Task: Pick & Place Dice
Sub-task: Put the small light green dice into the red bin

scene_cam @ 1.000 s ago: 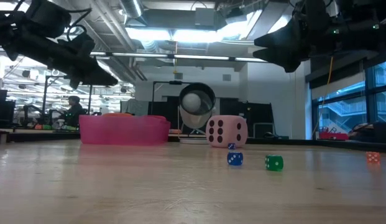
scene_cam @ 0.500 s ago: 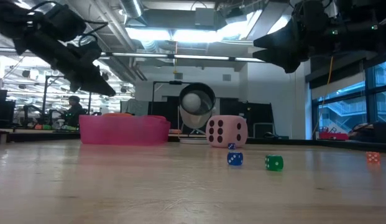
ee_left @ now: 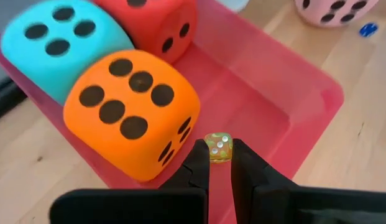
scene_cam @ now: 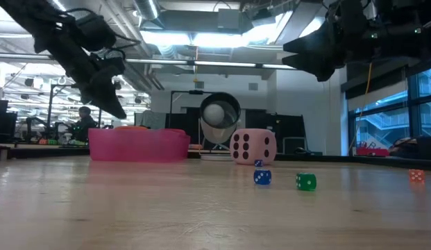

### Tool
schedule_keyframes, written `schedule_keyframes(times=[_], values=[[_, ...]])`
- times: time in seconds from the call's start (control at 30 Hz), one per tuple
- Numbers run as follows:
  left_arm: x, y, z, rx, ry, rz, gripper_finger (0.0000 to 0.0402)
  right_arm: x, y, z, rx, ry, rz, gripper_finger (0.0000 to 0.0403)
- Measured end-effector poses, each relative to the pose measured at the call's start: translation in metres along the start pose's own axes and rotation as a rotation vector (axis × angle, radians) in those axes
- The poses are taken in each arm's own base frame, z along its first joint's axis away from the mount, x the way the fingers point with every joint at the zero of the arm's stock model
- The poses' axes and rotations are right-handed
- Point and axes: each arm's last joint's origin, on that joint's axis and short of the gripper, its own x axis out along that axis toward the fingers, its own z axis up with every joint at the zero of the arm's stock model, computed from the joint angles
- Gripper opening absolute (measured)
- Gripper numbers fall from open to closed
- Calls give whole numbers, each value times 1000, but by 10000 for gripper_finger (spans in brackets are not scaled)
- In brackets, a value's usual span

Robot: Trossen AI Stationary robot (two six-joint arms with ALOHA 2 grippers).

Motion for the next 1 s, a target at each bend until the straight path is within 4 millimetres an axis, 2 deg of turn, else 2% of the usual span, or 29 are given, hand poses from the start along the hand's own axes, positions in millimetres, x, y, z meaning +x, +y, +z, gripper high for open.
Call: schedule_keyframes(times=[0.63, 1.0], values=[[36, 0, 30, 36, 292, -3, 13, 0, 0, 0, 0, 3, 0, 265], [57, 1, 33, 56, 401, -14, 13, 0, 0, -1, -1, 7, 0, 265]])
